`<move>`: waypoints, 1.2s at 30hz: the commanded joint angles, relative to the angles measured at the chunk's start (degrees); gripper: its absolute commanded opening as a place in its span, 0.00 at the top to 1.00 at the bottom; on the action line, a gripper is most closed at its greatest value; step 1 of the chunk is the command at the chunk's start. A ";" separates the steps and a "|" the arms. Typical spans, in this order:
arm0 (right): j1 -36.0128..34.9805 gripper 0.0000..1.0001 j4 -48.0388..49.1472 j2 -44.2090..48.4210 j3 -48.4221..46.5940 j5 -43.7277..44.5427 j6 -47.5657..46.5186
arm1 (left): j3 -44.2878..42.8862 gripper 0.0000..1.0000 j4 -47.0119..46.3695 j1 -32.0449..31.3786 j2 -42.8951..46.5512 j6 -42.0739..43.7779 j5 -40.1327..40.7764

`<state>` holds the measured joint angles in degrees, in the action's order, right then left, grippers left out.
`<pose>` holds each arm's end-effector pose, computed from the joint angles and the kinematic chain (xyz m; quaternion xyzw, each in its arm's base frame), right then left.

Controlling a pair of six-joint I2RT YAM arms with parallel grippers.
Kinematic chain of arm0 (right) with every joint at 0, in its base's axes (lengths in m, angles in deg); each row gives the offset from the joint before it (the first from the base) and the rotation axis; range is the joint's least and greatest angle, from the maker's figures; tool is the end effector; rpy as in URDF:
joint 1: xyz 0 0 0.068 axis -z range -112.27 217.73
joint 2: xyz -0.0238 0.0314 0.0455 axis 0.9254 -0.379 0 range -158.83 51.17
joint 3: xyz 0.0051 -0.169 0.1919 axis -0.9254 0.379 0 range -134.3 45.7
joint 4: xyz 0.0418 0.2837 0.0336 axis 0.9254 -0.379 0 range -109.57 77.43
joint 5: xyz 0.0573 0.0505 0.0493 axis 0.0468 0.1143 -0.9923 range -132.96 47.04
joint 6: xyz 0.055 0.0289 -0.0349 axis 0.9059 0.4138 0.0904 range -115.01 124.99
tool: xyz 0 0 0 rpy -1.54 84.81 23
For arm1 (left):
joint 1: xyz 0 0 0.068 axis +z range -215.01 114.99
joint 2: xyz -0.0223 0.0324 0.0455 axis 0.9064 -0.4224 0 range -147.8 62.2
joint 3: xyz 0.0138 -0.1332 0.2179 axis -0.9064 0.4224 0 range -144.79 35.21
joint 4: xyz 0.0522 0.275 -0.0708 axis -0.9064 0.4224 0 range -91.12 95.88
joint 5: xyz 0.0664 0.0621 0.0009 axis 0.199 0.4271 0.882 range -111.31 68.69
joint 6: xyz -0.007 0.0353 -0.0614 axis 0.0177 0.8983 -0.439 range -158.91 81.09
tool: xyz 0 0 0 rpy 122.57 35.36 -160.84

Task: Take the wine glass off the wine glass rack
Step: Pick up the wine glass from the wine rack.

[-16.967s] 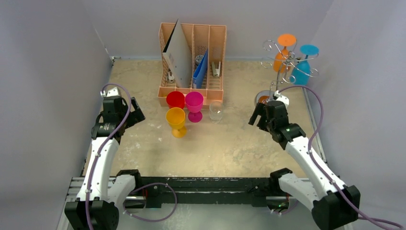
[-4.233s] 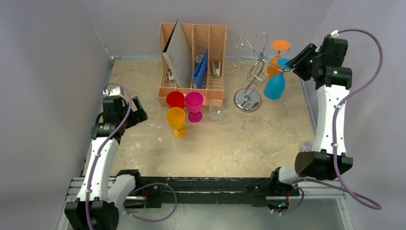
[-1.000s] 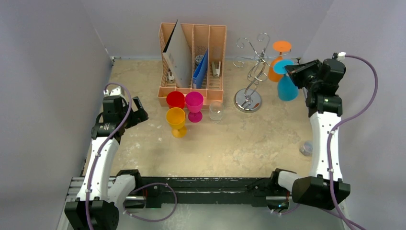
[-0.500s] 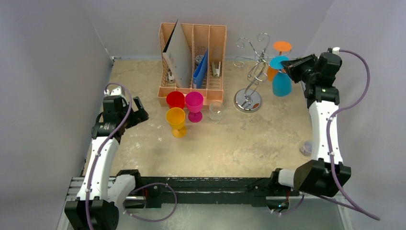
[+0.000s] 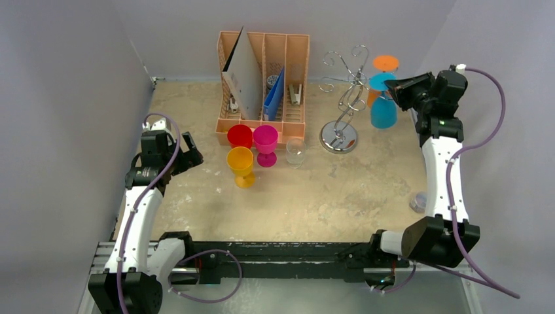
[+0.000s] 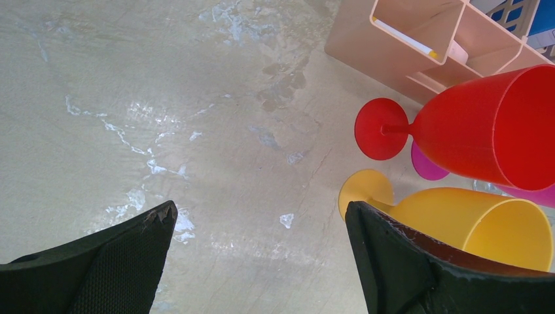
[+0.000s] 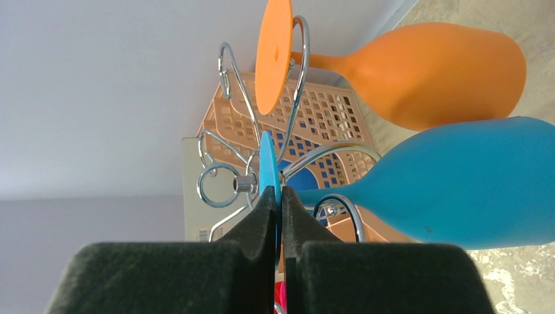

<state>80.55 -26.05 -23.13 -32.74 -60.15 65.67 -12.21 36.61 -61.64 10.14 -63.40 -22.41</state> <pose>0.3457 -0.0608 0.4091 0.3736 0.6618 0.3637 0.5387 0.2439 0.0132 0.2562 -0.2165 0.8889 -0.0826 0.3953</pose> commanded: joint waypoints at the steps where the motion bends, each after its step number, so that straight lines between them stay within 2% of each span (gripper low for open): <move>1: 0.00 1.00 1.24 1.29 -2.39 2.95 0.07 | -0.95 0.00 -2.05 0.49 -0.02 0.50 -0.26; 7: 0.01 1.00 -0.66 3.36 -2.91 9.01 -0.39 | -1.05 0.00 -1.79 0.50 0.14 0.58 -0.20; 13: 0.01 1.00 -0.88 2.14 -4.21 8.37 0.98 | -1.03 0.00 -1.87 0.49 0.26 0.58 -0.36; 17: -0.03 1.00 -0.77 3.40 -3.52 12.00 0.93 | -1.02 0.00 -1.73 0.45 0.47 0.67 -0.02; 28: 0.01 1.00 -4.20 7.14 -3.35 15.98 -5.19 | -1.03 0.00 -2.17 0.58 0.38 0.74 -0.57; 31: -0.03 1.00 -8.21 9.17 -4.95 15.92 -8.52 | -1.01 0.00 -2.64 0.50 0.10 0.84 -0.33; 36: -0.04 1.00 -8.59 13.74 -2.91 17.03 -11.82 | -1.43 0.01 -3.09 0.49 -1.51 0.79 -2.66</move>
<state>80.50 -33.74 -13.14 -34.83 -45.07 58.74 -12.21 35.93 -61.64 9.69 -63.36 -22.59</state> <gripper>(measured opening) 0.012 0.996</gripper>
